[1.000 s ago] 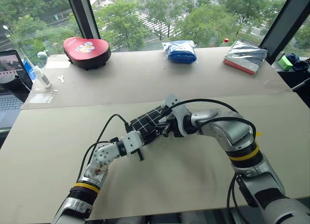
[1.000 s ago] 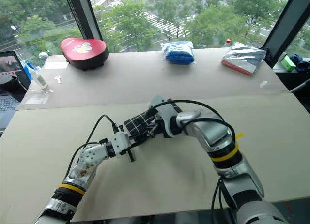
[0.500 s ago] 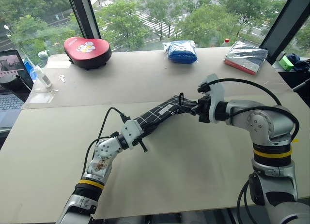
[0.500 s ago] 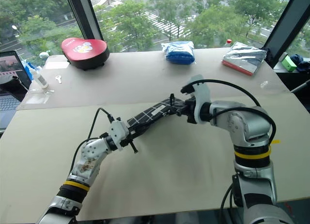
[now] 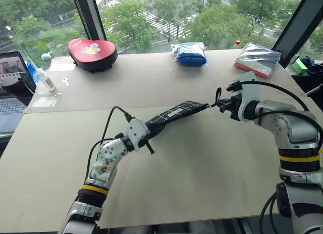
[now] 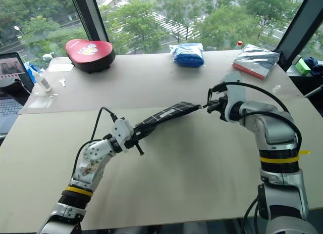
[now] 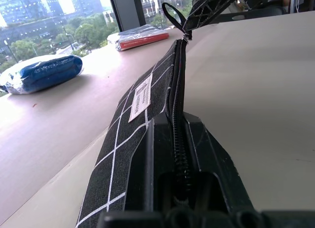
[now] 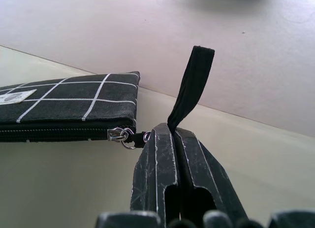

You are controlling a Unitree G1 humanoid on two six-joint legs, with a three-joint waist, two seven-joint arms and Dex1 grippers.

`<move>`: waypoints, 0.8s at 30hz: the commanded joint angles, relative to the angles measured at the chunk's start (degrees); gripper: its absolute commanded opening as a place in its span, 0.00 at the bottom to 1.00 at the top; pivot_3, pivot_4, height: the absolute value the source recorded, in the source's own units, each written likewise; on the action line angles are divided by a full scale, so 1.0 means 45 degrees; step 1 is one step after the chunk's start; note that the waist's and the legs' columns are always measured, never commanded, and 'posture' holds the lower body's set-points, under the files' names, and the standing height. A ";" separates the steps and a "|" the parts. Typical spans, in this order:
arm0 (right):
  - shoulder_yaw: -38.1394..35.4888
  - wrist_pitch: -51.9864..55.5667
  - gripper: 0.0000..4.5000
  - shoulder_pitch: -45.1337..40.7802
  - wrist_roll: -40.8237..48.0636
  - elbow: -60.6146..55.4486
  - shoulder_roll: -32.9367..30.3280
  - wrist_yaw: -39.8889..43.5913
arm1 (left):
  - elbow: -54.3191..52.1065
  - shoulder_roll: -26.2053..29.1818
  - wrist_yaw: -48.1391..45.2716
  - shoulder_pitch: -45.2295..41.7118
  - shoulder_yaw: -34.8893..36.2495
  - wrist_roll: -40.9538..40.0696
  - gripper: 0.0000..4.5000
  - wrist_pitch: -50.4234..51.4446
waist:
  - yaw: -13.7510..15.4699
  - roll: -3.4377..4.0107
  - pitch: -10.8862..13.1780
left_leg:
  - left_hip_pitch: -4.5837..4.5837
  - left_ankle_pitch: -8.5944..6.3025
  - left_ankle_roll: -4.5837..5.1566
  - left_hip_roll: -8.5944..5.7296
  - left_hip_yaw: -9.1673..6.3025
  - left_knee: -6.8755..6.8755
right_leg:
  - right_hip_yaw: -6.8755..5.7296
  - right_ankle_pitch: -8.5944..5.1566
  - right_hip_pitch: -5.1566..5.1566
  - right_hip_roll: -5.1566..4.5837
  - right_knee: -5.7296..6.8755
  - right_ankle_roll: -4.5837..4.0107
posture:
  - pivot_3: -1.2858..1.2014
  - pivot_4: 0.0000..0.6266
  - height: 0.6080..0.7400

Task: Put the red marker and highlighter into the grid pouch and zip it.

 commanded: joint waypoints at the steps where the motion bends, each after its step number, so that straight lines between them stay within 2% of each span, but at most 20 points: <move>1: -0.0812 0.0281 0.34 0.0118 0.0687 -0.0881 0.0082 0.0340 | -0.0628 -0.0079 0.0019 -0.0183 0.0205 -0.0356 0.00 0.0060 | 0.0013 0.0000 0.0000 | 0.0001 0.0000 0.0000 0.0001 0.0001 0.0000 | 0.0000 0.0000 0.0003 0.0000 -0.0002 0.0000 | 0.52 0.24 1.00; 6: -0.2151 0.1899 0.71 0.0004 0.2326 -0.1093 0.0142 0.0916 | -0.0866 -0.0186 -0.0298 -0.0141 0.0095 -0.0532 0.00 0.0091 | 0.0022 -0.0002 0.0001 | -0.0001 0.0000 0.0000 0.0002 0.0003 0.0001 | 0.0001 0.0000 0.0004 0.0000 -0.0003 0.0000 | 0.52 0.24 1.00; 10: -0.3220 0.1589 0.71 0.1373 0.3643 -0.2346 -0.1561 0.3148 | -0.1003 -0.0019 -0.0960 0.0030 -0.0071 -0.0706 0.00 -0.0215 | 0.0144 -0.0001 0.0001 | -0.0013 -0.0004 0.0008 0.0000 -0.0001 0.0001 | -0.0004 0.0000 0.0003 -0.0004 -0.0011 0.0000 | 0.52 0.24 1.00; 14: -0.4602 -0.0049 0.71 0.4775 0.4348 -0.4300 -0.3171 0.5854 | -0.0843 0.0440 -0.2225 0.0062 -0.0213 -0.0945 0.00 -0.0938 | 0.0242 -0.0001 0.0000 | -0.0016 -0.0023 0.0035 -0.0002 -0.0003 0.0001 | -0.0018 0.0000 0.0008 -0.0004 -0.0025 0.0004 | 0.52 0.24 1.00; 17: -0.5538 -0.1379 0.71 0.8470 0.4151 -0.6102 -0.3689 0.7623 | 0.0186 0.0755 -0.3353 -0.0222 -0.0365 -0.0895 0.00 -0.1866 | 0.0237 0.0000 0.0000 | -0.0010 -0.0028 0.0038 0.0002 -0.0001 -0.0002 | -0.0019 -0.0003 0.0011 -0.0008 -0.0037 0.0009 | 0.52 0.24 1.00; 20: -0.5893 -0.2288 0.71 1.0111 0.3814 -0.6441 -0.3642 0.7852 | 0.1012 0.0815 -0.3995 -0.0518 -0.0484 -0.0858 0.00 -0.2483 | 0.0253 0.0002 -0.0001 | 0.0007 -0.0027 0.0031 0.0007 0.0001 0.0000 | -0.0017 -0.0004 0.0026 -0.0007 -0.0026 0.0010 | 0.52 0.24 1.00; 24: -0.5943 -0.2971 0.71 1.0759 0.3533 -0.6229 -0.3354 0.7346 | 0.1629 0.0787 -0.4830 -0.0804 -0.0799 -0.0812 0.00 -0.3191 | 0.0176 -0.0006 0.0004 | 0.0045 -0.0106 0.0064 0.0002 0.0036 0.0027 | 0.0002 0.0017 0.0066 -0.0012 -0.0033 0.0024 | 0.52 0.24 1.00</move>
